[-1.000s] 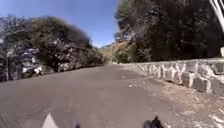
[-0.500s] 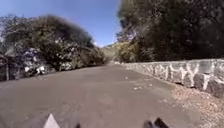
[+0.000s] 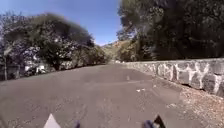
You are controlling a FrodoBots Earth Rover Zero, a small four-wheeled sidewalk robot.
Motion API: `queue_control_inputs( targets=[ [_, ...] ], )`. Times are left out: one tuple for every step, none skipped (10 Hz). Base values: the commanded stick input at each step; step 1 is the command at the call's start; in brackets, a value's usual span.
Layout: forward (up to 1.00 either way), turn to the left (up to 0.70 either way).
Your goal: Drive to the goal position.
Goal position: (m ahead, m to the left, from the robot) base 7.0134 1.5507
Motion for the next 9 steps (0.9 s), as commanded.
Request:
queue_control_inputs(
  targets=[
    [0.50, 0.00],
    [0.50, 0.00],
    [0.50, -0.09],
    [0.50, -0.23],
    [0.50, -0.45],
    [0.50, -0.25],
    [0.50, -0.05],
    [0.50, 0.00],
    [0.50, 0.00]
  ],
)
